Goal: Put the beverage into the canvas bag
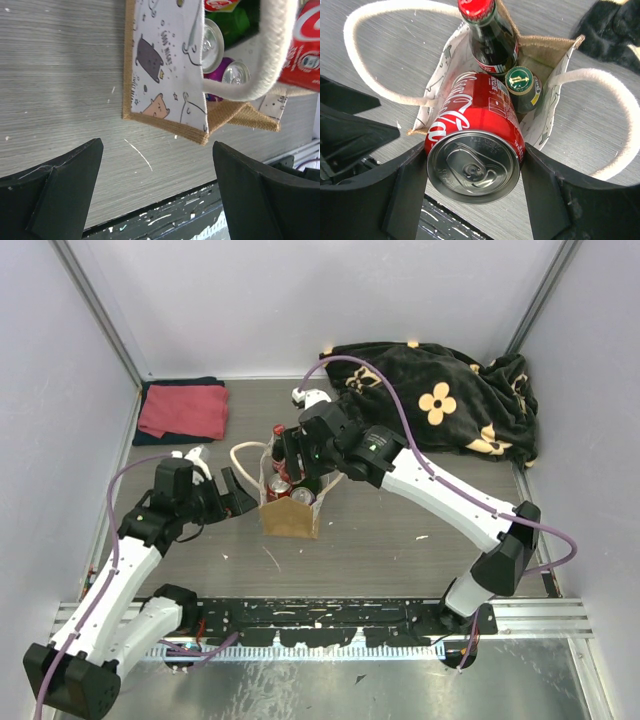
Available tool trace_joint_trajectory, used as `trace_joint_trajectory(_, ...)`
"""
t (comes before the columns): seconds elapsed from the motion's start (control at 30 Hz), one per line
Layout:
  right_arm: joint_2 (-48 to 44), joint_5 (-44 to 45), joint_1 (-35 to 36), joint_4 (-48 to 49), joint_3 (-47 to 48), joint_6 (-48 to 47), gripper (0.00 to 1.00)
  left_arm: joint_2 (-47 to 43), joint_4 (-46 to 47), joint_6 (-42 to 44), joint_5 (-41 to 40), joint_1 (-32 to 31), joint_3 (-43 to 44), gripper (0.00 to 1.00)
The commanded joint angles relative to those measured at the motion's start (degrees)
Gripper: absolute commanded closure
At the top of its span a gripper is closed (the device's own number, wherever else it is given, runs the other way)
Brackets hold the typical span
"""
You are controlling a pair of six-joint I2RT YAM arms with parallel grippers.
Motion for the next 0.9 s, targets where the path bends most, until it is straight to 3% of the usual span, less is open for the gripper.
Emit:
trace_joint_trajectory(0.0,-0.8,0.1,0.4,8.7,-0.2,-0.6,0.99,-1.7,-2.5,0.7,-0.6,2.6,1.6,0.02)
trace_joint_trajectory(0.27,1.4,-1.1,1.6,9.2,-0.9,-0.5,0.99,-1.2,-2.3,-0.4,0.4,3.2,1.1,0.02)
trace_joint_trajectory(0.87,7.0,-1.7,7.8,-2.5,6.2,-1.7,0.99,-1.4,-2.5,1.9,-1.0,3.2,-0.2,0.02)
